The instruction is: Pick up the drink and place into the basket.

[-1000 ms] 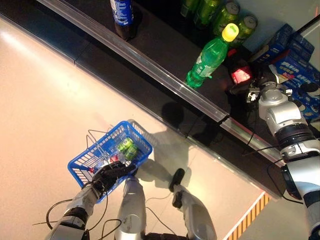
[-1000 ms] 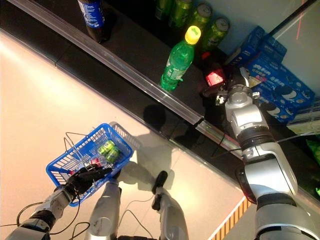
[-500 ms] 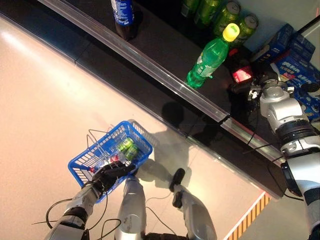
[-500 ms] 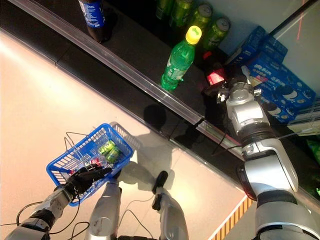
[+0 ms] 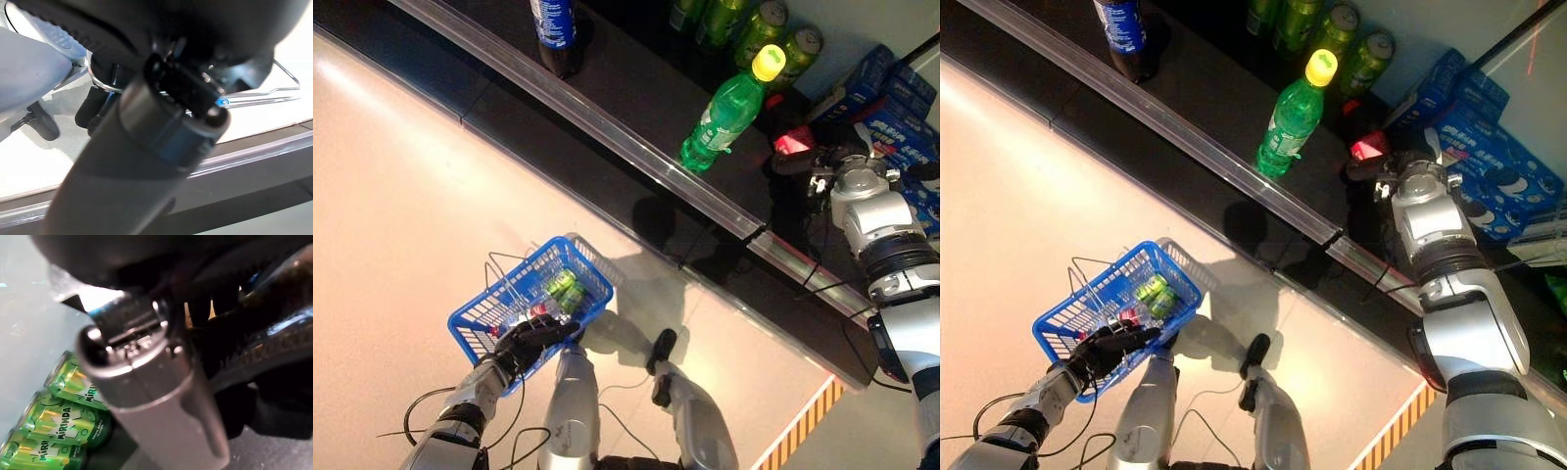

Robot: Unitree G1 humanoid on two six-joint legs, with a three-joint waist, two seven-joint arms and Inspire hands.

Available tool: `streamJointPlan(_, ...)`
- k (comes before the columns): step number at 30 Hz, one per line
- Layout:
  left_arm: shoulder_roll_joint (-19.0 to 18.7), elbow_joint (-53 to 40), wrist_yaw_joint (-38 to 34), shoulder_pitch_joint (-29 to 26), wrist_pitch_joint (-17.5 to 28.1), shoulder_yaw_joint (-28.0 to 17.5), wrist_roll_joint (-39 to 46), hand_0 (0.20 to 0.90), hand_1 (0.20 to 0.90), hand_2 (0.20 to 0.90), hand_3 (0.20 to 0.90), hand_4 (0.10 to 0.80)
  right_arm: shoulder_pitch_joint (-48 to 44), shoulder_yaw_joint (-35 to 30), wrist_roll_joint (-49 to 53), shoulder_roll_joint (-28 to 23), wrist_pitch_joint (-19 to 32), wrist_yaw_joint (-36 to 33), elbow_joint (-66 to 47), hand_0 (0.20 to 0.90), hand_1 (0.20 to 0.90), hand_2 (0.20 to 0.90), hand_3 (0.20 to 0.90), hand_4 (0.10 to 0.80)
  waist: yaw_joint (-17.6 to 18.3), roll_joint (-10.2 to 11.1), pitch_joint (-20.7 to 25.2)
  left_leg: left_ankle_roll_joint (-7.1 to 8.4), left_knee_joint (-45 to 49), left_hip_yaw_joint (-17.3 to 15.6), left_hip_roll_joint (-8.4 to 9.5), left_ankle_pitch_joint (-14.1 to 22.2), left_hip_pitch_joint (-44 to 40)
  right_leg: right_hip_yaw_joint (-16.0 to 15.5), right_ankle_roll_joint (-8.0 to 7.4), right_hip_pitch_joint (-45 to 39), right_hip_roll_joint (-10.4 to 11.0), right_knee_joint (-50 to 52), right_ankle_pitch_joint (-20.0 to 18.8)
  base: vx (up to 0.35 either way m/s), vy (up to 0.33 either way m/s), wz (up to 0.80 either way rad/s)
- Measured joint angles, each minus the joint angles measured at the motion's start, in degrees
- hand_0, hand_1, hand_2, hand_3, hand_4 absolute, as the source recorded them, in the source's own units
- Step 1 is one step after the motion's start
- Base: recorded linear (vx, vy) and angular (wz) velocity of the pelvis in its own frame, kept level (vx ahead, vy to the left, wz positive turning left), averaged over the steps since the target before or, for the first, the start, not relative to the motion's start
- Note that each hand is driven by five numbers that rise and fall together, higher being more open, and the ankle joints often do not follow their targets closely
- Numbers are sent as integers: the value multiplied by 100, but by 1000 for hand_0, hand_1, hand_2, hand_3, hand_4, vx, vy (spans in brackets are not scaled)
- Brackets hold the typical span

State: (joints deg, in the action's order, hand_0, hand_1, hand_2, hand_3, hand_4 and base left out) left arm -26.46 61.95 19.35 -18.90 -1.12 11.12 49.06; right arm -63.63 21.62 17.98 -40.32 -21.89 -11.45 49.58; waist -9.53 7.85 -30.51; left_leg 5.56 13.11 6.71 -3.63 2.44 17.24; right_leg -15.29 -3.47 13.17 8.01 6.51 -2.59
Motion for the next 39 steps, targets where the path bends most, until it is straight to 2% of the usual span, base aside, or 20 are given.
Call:
streamJointPlan(12,0,0,0,-3,4,30,4,300,300,300,200,100,0,0,-1,0,13,1,3,305,305,305,205,105,4,-8,0,-1,0,-1,5,-1,0,2,0,6,6,5,0,0,0,0)
streamJointPlan(13,0,0,0,-3,8,47,4,300,300,300,200,100,-1,0,-1,0,14,1,3,552,552,552,494,394,4,-12,0,-1,0,-1,6,-1,0,2,0,6,7,6,0,0,0,0)
streamJointPlan(14,0,0,0,-3,9,59,4,300,300,300,200,100,-1,0,-1,0,14,1,3,552,552,552,494,394,4,-15,1,-2,0,-1,6,-1,0,3,0,6,7,6,0,0,0,0)
streamJointPlan(15,0,0,0,-3,14,88,5,300,300,300,200,100,-1,0,-1,0,22,0,3,839,839,839,829,729,7,-23,1,-2,0,-2,6,-1,0,3,0,7,8,6,0,0,0,0)
streamJointPlan(16,0,0,0,-6,17,122,11,300,300,300,200,100,-1,0,-1,0,33,0,3,900,900,900,900,800,9,-28,1,-2,0,-2,6,-1,1,3,0,8,8,7,0,0,0,0)
streamJointPlan(39,10,3,0,-64,16,192,11,300,300,300,200,100,-47,159,-482,17,-2,4,3,900,900,900,900,800,5,-71,0,-4,-8,-4,15,-19,17,6,-5,36,19,19,-2,0,0,0)
